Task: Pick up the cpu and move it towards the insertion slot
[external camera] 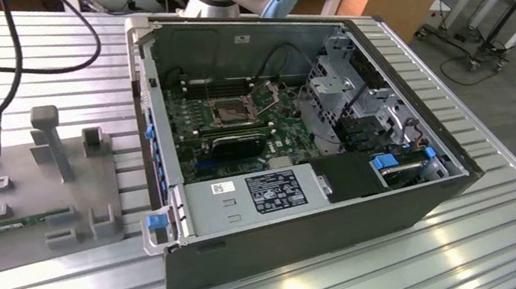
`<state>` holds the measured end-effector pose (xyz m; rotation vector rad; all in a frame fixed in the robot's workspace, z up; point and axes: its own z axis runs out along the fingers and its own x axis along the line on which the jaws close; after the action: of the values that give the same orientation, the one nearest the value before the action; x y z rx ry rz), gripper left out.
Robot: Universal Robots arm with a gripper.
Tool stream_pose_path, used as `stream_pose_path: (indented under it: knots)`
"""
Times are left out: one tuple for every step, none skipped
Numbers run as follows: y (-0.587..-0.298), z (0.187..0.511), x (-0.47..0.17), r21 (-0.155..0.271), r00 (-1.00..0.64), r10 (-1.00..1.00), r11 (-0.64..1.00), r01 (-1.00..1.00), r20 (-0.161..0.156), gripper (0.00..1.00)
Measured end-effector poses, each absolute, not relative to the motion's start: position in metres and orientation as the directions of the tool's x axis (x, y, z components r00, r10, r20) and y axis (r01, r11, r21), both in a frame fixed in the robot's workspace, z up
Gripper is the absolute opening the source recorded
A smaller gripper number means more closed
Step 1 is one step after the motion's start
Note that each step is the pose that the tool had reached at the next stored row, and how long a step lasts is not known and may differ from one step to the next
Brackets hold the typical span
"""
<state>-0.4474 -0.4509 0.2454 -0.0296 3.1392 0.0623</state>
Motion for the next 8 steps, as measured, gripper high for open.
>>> stream_pose_path:
  knots:
    - [-0.4509, 0.2462, -0.4474, 0.04, -1.0, -0.019, 0.999, -0.019, -0.002, 0.55]
    - [-0.4509, 0.2472, -0.4474, 0.04, -1.0, -0.019, 0.999, -0.019, -0.002, 0.55]
    - [-0.4509, 0.2481, -0.4474, 0.04, -1.0, -0.019, 0.999, -0.019, -0.002, 0.55]
    - [-0.4509, 0.2492, -0.4474, 0.04, -1.0, -0.019, 0.999, -0.019, -0.002, 0.55]
    - [-0.4509, 0.2503, -0.4474, 0.04, -1.0, -0.019, 0.999, -0.019, -0.002, 0.55]
    - [-0.4509, 0.2513, -0.4474, 0.04, -1.0, -0.019, 0.999, -0.019, -0.002, 0.55]
    - [-0.4509, 0.2523, -0.4474, 0.04, -1.0, -0.019, 0.999, -0.019, -0.002, 0.55]
    - [-0.4509, 0.2533, -0.4474, 0.04, -1.0, -0.019, 0.999, -0.019, -0.002, 0.55]
